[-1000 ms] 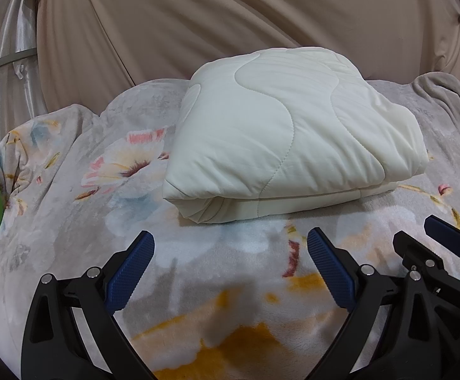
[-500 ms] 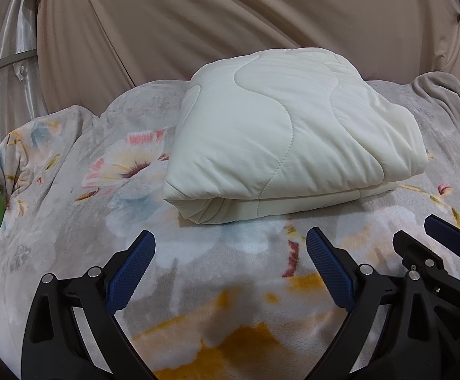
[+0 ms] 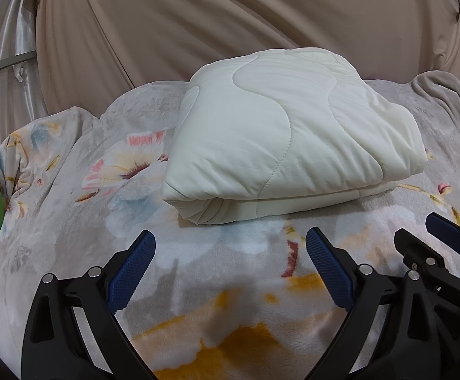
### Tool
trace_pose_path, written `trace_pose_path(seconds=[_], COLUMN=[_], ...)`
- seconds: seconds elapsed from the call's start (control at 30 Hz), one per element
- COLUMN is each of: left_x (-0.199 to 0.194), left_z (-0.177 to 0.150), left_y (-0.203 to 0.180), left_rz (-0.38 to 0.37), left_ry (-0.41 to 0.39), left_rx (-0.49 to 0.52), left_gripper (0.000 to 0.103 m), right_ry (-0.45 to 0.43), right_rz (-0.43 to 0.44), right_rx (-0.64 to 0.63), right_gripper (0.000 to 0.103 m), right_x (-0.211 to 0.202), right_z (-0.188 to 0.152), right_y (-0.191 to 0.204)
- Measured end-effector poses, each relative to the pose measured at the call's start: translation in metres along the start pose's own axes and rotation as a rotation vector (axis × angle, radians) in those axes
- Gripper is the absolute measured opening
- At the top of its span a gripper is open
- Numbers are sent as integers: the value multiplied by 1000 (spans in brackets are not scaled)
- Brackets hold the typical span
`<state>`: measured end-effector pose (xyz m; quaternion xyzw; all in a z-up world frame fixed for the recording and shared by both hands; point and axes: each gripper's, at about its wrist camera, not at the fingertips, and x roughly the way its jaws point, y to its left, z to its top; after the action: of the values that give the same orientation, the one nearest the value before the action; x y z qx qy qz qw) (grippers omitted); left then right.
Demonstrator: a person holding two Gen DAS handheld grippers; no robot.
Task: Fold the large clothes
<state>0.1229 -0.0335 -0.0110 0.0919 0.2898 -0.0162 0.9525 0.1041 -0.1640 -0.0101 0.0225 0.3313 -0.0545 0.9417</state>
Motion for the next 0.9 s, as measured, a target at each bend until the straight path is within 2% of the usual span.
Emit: trace_pose_path(seconds=[0.9], left_x=[0], left_z=[2], left_y=[0], left_rz=[1], left_ry=[-4], left_rx=[5], left_gripper=[92], right_ry=[-1], right_rz=[0], right_rx=[-2], right_gripper=[39], right_x=[0], right_z=[0], right_y=[-1])
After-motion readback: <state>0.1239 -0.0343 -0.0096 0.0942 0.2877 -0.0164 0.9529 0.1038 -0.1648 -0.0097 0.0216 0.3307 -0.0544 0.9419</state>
